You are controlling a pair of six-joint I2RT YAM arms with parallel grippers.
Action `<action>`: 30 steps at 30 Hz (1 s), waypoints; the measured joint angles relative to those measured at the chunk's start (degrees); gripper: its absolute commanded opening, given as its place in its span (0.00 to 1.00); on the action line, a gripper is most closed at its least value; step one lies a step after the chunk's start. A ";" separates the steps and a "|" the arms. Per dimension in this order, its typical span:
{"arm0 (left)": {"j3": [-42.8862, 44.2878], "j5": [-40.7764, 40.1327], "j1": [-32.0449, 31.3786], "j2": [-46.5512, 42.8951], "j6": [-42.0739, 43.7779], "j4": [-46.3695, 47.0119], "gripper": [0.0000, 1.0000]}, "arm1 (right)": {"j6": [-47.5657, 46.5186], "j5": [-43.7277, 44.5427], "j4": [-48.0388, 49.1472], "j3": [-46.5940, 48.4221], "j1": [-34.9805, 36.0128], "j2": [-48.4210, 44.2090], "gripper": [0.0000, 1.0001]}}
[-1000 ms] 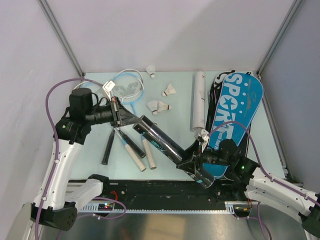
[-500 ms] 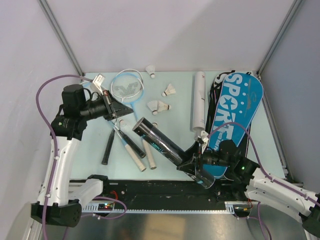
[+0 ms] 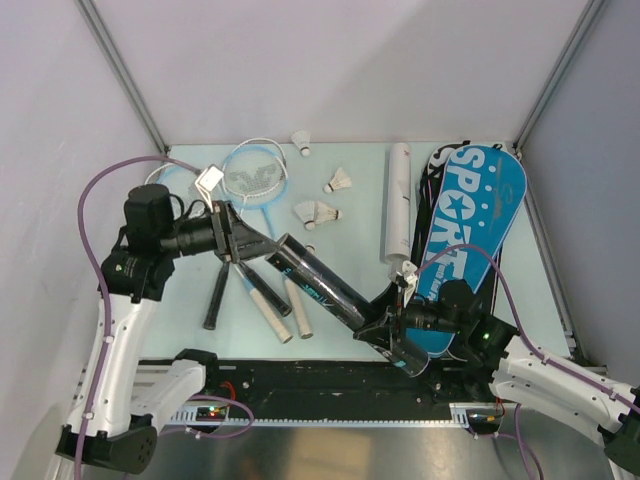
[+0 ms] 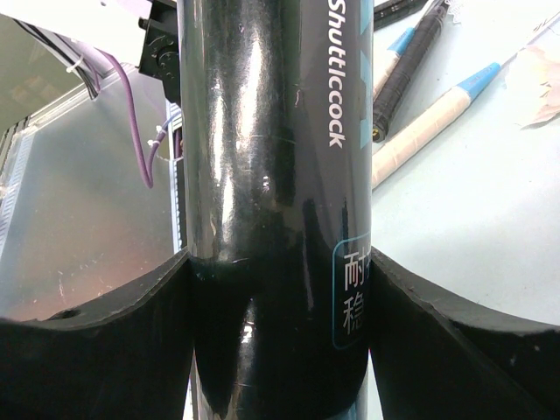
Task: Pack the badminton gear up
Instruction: Open the lid of the shuttle tube.
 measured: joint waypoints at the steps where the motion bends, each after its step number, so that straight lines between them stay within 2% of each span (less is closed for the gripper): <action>1: -0.48 0.39 -0.59 -0.35 0.17 -0.02 0.64 | 0.00 0.00 0.00 0.00 0.00 0.00 0.37; 6: -1.86 0.94 -3.04 -0.11 0.98 -0.04 0.61 | 0.00 0.00 0.02 0.00 -0.15 0.00 0.37; 9: -1.88 0.94 -3.82 0.35 1.20 -0.04 0.53 | 0.00 0.00 0.00 0.00 -0.15 0.04 0.37; 11: -1.88 0.83 -4.24 0.61 1.57 0.04 0.45 | 0.00 -0.04 -0.09 0.00 -0.15 0.13 0.37; 13: -1.88 0.48 -4.61 0.85 1.66 0.17 0.28 | -0.04 -0.20 -0.24 0.00 -0.15 0.28 0.37; 14: -1.88 0.44 -4.81 0.96 1.73 0.26 0.14 | -0.04 -0.26 -0.39 0.00 -0.15 0.33 0.37; 16: -1.88 0.39 -5.01 1.20 1.81 0.59 0.04 | -0.20 -0.42 -0.57 -0.02 -0.15 0.35 0.37; 22: -1.88 -1.05 -5.14 1.29 0.96 1.05 0.00 | -0.20 -0.52 -0.68 -0.04 -0.37 0.44 0.36; 30: -1.70 -1.29 -1.36 1.20 -4.48 -1.05 0.00 | -0.22 0.17 -0.44 -0.04 -0.37 0.28 0.36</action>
